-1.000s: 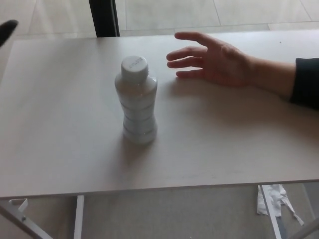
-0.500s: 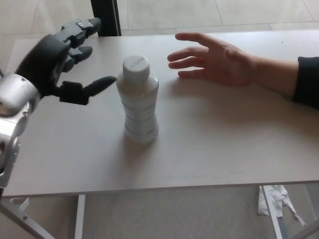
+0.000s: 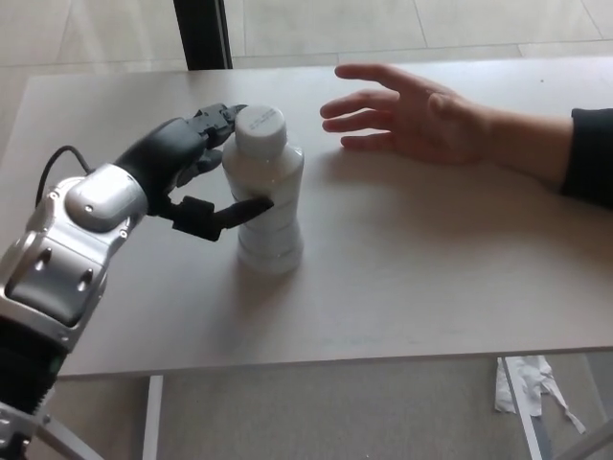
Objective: Pick up a bottle and hand it
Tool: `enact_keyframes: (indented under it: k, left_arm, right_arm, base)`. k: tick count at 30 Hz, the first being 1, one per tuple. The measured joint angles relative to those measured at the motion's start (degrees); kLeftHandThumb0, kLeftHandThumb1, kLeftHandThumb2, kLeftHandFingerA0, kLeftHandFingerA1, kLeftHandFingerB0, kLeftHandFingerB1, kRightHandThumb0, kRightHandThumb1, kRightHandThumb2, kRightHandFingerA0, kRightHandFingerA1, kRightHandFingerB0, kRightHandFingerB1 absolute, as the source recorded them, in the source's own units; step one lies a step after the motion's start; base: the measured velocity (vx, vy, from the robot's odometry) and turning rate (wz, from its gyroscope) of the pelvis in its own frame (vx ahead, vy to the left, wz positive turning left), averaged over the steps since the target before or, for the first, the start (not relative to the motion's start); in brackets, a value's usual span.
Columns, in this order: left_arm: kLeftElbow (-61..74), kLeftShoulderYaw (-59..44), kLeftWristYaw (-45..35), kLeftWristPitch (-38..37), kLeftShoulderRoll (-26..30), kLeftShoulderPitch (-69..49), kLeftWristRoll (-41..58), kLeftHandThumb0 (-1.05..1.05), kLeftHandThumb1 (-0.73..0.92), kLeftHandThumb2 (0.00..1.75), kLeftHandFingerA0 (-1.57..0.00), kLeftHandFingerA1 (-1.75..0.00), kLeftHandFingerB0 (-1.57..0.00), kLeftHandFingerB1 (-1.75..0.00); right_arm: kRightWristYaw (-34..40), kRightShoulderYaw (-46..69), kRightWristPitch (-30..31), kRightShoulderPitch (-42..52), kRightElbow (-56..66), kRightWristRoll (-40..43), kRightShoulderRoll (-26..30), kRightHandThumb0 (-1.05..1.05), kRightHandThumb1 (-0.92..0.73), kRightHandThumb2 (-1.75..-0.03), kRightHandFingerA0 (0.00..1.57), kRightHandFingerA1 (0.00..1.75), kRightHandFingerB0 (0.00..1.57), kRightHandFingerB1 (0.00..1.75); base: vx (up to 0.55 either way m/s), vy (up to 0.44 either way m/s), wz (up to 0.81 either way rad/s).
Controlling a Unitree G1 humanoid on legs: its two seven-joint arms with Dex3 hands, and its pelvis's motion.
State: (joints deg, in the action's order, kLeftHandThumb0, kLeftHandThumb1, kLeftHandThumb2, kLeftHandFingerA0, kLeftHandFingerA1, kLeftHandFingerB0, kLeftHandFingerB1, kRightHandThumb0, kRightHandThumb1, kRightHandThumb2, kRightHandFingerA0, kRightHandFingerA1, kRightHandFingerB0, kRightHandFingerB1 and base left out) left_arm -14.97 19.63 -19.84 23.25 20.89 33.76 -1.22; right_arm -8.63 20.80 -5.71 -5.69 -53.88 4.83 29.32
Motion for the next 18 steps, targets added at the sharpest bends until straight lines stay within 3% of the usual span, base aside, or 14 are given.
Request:
enact_keyframes:
  k: [5, 6, 7, 9, 10, 11, 12, 13, 14, 16, 17, 18]
  left_arm:
    - [-1.6, -1.1, -1.5, 1.9, -0.1, -0.3, 0.0, -0.85, 0.48, 0.91, 0.00, -0.13, 0.00, 0.00]
    - [-1.8, -1.4, -1.5, 2.0, -0.2, -0.4, 0.0, -0.91, 0.49, 0.62, 0.00, -0.27, 0.00, 0.00]
    - [-2.2, -1.9, -1.6, 2.2, -0.5, -0.5, 0.0, -0.83, 0.48, 0.92, 0.00, -0.16, 0.00, 0.00]
    - [-3.0, -3.3, -1.4, 2.3, -1.7, -0.7, 0.0, -0.83, 0.48, 0.92, 0.00, -0.17, 0.00, 0.00]
    - [-3.2, -3.8, -1.3, 2.3, -2.4, -0.8, 0.0, -0.83, 0.48, 0.91, 0.00, -0.19, 0.00, 0.00]
    - [-3.5, -4.4, -1.3, 2.3, -3.3, -1.0, 0.1, -0.91, 0.45, 0.60, 0.00, -0.34, 0.00, 0.00]
    - [-3.6, -5.0, -1.1, 2.3, -4.1, -1.2, 0.1, -0.80, 0.48, 0.89, 0.00, -0.20, 0.00, 0.00]
    - [-3.7, -5.8, -0.8, 2.4, -5.4, -1.6, 0.2, -0.80, 0.48, 0.89, 0.00, -0.20, 0.00, 0.00]
    - [-3.7, -6.4, -0.5, 2.4, -6.4, -2.1, 0.3, -0.77, 0.37, 0.79, 0.00, -0.26, 0.00, 0.00]
    - [-3.5, -7.7, 0.2, 2.4, -8.7, -3.5, 0.4, -0.82, 0.48, 0.87, -0.01, -0.25, 0.00, 0.00]
    - [-3.6, -8.3, 0.8, 2.3, -10.4, -4.6, 0.4, -0.86, 0.49, 0.56, -0.02, -0.42, 0.00, 0.00]
    - [-4.0, -8.7, 1.4, 2.1, -12.0, -5.3, 0.4, -0.89, 0.44, 0.61, -0.01, -0.38, 0.00, 0.00]
  right_arm:
    - [0.0, -0.1, 0.0, -0.6, 0.4, 0.0, 0.0, -0.56, -0.57, -0.57, 0.47, 0.54, 0.33, 0.37]
    - [0.0, -0.1, 0.0, -0.6, 0.4, 0.0, 0.0, -0.57, -0.56, -0.57, 0.50, 0.58, 0.33, 0.39]
    - [0.0, -0.1, 0.0, -0.6, 0.4, 0.0, 0.0, -0.57, -0.55, -0.57, 0.52, 0.58, 0.34, 0.40]
    - [0.0, -0.2, 0.0, -0.8, 0.4, 0.0, 0.0, -0.57, -0.56, -0.57, 0.51, 0.57, 0.34, 0.39]
    - [0.0, -0.2, 0.0, -0.8, 0.4, 0.0, 0.0, -0.64, -0.45, -0.83, 0.49, 0.64, 0.30, 0.51]
    - [0.0, -0.2, 0.0, -0.9, 0.4, 0.0, 0.0, -0.67, -0.45, -0.83, 0.51, 0.66, 0.30, 0.51]
    - [0.0, -0.2, 0.0, -1.0, 0.4, 0.0, 0.0, -0.67, -0.46, -0.84, 0.51, 0.66, 0.30, 0.51]
    - [0.0, -0.2, 0.1, -1.0, 0.4, 0.0, 0.0, -0.67, -0.46, -0.84, 0.51, 0.66, 0.30, 0.51]
    - [0.0, -0.2, 0.1, -1.1, 0.4, 0.0, -0.1, -0.66, -0.46, -0.84, 0.51, 0.65, 0.31, 0.51]
    - [0.0, -0.2, 0.1, -1.1, 0.4, 0.0, -0.1, -0.66, -0.46, -0.84, 0.50, 0.66, 0.31, 0.51]
    - [0.0, -0.3, 0.1, -1.2, 0.4, 0.0, -0.1, -0.66, -0.46, -0.84, 0.50, 0.66, 0.31, 0.51]
    - [0.0, -0.4, 0.1, -1.2, 0.4, 0.0, -0.1, -0.63, -0.45, -0.84, 0.48, 0.66, 0.32, 0.53]
  base:
    - [0.00, 0.000, 0.00]
    - [0.00, 0.000, 0.00]
    - [0.00, 0.000, 0.00]
    - [0.00, 0.000, 0.00]
    - [0.00, 0.000, 0.00]
    - [0.00, 0.000, 0.00]
    - [0.00, 0.000, 0.00]
    - [0.00, 0.000, 0.00]
    - [0.00, 0.000, 0.00]
    - [0.00, 0.000, 0.00]
    - [0.00, 0.000, 0.00]
    - [0.00, 0.000, 0.00]
